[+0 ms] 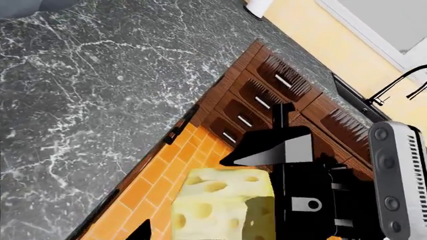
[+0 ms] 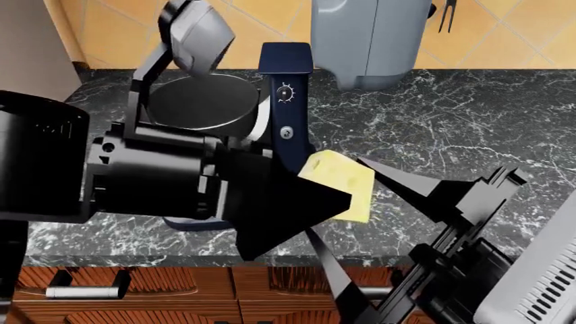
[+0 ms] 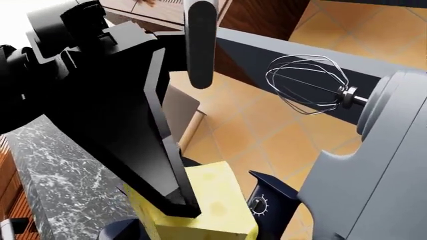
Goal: Place the cheese in the stand mixer bowl.
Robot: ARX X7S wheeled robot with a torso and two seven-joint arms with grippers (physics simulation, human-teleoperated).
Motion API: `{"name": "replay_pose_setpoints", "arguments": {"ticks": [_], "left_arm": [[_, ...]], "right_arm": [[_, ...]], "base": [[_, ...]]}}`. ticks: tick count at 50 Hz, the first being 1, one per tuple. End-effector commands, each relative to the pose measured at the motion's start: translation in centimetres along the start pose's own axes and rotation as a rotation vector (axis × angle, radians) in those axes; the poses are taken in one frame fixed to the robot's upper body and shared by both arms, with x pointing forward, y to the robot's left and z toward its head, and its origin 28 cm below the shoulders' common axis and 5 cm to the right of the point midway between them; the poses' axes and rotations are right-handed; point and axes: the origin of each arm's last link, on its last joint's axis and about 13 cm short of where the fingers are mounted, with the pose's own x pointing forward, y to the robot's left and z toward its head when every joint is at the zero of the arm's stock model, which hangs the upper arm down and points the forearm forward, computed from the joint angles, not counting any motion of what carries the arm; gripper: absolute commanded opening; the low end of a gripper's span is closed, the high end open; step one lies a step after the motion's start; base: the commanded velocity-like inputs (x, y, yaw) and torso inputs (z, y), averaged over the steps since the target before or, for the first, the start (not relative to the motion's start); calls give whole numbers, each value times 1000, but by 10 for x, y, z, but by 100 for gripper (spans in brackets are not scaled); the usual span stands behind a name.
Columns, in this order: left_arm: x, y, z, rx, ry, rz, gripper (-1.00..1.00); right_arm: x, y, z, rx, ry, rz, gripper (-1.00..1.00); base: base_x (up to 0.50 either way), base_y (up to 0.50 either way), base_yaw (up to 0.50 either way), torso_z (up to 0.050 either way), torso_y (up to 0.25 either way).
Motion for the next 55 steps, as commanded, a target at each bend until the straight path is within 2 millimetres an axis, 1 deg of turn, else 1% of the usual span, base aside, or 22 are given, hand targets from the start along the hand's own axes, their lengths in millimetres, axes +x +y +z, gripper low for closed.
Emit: {"name": "replay_pose_setpoints", "arguments": {"ticks": [1, 10, 16, 17, 18, 22, 24, 28, 32, 35, 40, 43, 44, 47, 48, 51, 55], "left_arm": [[5, 8, 4, -2, -65, 90, -100], [-2, 12, 15, -43, -179, 140, -100], [-3, 13, 17, -43, -212, 169, -100], [-3, 14, 17, -38, -231, 187, -100], [-4, 14, 17, -44, -242, 192, -100], [-12, 10, 20, -12, -312, 265, -100], [-16, 8, 21, 7, -334, 319, -100], [-23, 4, 21, 11, -360, 344, -100], [-27, -1, 18, 22, -367, 350, -100], [-33, -8, 15, 31, -370, 349, -100], [-43, -19, 9, 42, -376, 333, -100], [-51, -28, 4, 65, -376, 326, -100], [-55, -35, 1, 79, -378, 320, -100], [-61, -41, -1, 81, -385, 319, -100], [-65, -44, -4, 88, -389, 323, -100], [-71, -49, -7, 95, -401, 322, -100], [-79, -57, -13, 115, -412, 312, -100]], "right_arm": [[0, 3, 4, -25, -31, 24, -100], [-3, 4, 1, -30, -23, 29, -100], [-2, 3, 0, -22, -13, 42, -100], [0, 1, -1, 5, -13, -2, 100], [0, -1, -1, -3, -9, 14, 100], [0, -12, -12, -9, 64, -55, 100], [-1, -15, -15, -12, 78, -53, 100], [-3, -22, -22, -15, 109, -96, 100], [-5, -24, -30, -24, 149, -109, 100], [-4, -29, -34, -28, 173, -165, 100], [3, -43, -44, -28, 240, -314, 100], [5, -48, -45, -4, 241, -354, 100], [6, -52, -45, 14, 238, -398, 100], [10, -59, -44, 38, 237, -465, 100], [11, -64, -44, 63, 240, -510, 100], [13, -69, -44, 83, 244, -557, 100], [13, -70, -45, 94, 254, -569, 100]], "base": [[0, 0, 0, 0, 0], [0, 0, 0, 0, 0], [0, 0, 0, 0, 0], [0, 0, 0, 0, 0], [0, 0, 0, 0, 0], [0, 0, 0, 0, 0], [0, 0, 0, 0, 5], [0, 0, 0, 0, 0], [0, 0, 0, 0, 0], [0, 0, 0, 0, 0], [0, 0, 0, 0, 0], [0, 0, 0, 0, 0], [0, 0, 0, 0, 0], [0, 0, 0, 0, 0], [0, 0, 0, 0, 0], [0, 0, 0, 0, 0], [0, 0, 0, 0, 0]]}}
